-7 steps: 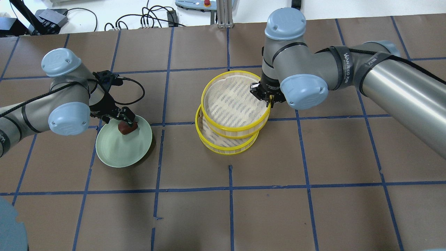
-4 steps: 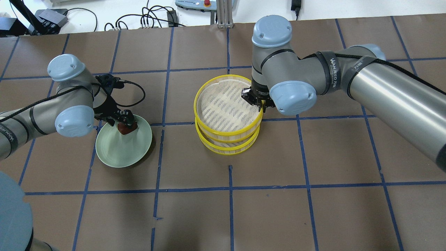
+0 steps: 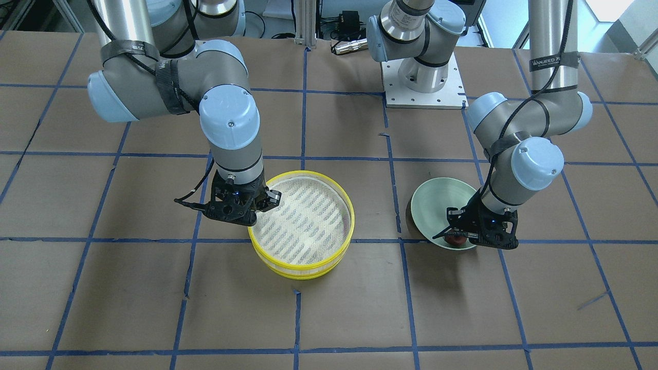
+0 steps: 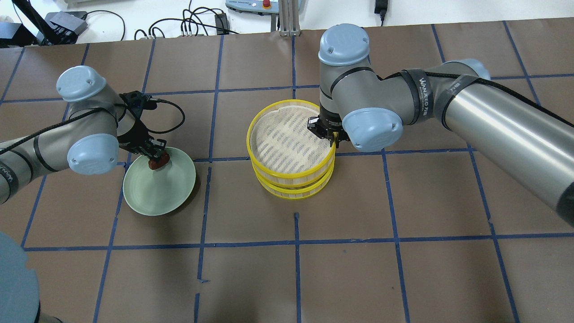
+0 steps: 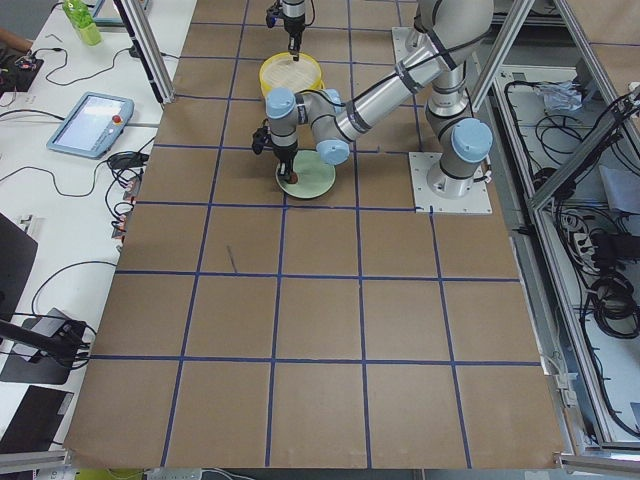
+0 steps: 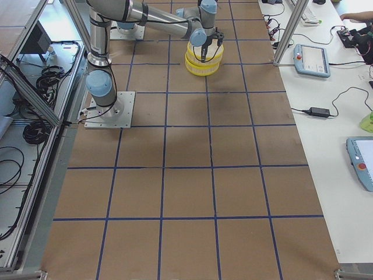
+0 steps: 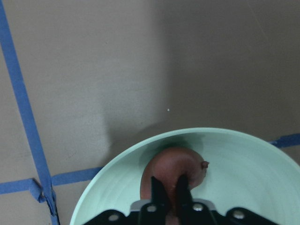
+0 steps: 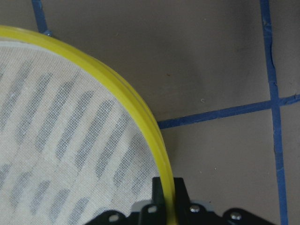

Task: Stack buns with steamer

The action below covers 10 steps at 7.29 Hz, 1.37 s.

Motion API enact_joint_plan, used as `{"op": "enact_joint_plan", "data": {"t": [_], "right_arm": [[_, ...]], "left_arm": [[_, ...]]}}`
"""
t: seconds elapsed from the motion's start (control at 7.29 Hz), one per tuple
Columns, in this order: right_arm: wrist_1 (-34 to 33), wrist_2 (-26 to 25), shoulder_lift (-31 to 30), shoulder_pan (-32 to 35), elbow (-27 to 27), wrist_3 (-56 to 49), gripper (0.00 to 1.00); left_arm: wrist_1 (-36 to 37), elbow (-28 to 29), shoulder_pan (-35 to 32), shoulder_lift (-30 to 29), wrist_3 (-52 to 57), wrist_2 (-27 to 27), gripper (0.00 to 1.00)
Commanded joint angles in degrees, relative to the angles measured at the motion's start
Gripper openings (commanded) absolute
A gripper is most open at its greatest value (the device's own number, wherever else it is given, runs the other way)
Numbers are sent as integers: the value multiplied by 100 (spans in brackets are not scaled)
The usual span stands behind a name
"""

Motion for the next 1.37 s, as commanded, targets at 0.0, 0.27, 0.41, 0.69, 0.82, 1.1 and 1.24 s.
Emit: {"op": "enact_joint_plan", "data": {"t": [0.0, 0.27, 0.41, 0.69, 0.82, 1.1, 1.24], "right_arm": [[-1, -7, -4, 5, 82, 0, 13], [-9, -33, 22, -3, 82, 0, 100], [8, -33, -21, -3, 82, -9, 100], [252, -16, -292, -152, -110, -105, 100], [794, -16, -572, -327, -311, -193, 100], [2539, 72, -1135, -784, -1231, -307, 99], [3418, 72, -1225, -907, -1706, -621, 99]], "left_arm": [[-259, 80, -37, 320, -158, 14, 8], [-1039, 343, -194, 750, -464, -21, 8], [-1574, 623, -543, 996, -858, -38, 8], [-1998, 1221, -1412, 1103, -1640, -30, 9], [-2079, 1467, -1800, 1095, -2097, -30, 9], [-1975, 1601, -2137, 946, -2765, -745, 9], [-1731, 1601, -2155, 867, -2978, -1159, 9]]}}
